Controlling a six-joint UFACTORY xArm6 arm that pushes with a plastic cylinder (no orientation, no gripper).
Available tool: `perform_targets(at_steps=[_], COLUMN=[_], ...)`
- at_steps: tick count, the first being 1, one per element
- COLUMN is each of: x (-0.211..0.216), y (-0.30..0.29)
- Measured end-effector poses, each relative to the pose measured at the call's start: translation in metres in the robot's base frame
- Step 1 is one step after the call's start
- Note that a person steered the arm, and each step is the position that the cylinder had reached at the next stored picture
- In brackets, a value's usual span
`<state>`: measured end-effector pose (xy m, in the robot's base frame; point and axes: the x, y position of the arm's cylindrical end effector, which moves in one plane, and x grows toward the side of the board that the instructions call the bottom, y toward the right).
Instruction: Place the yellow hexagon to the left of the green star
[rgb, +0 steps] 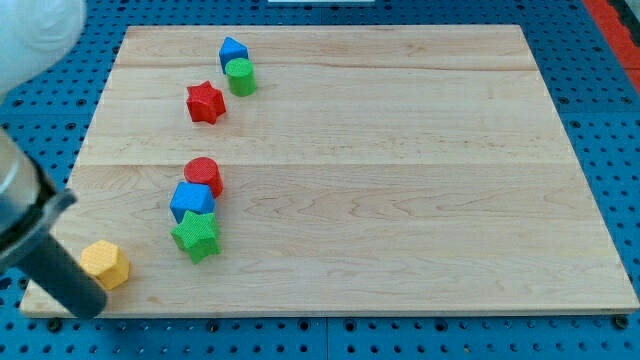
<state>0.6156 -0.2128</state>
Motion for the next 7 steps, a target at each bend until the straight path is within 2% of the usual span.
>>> perform_targets(at_steps=[2,3,4,5,7], x=[-0.018,0.000,-0.001,-0.016,-0.033], y=[0.006,-0.010,-0.042,-0.035,0.020])
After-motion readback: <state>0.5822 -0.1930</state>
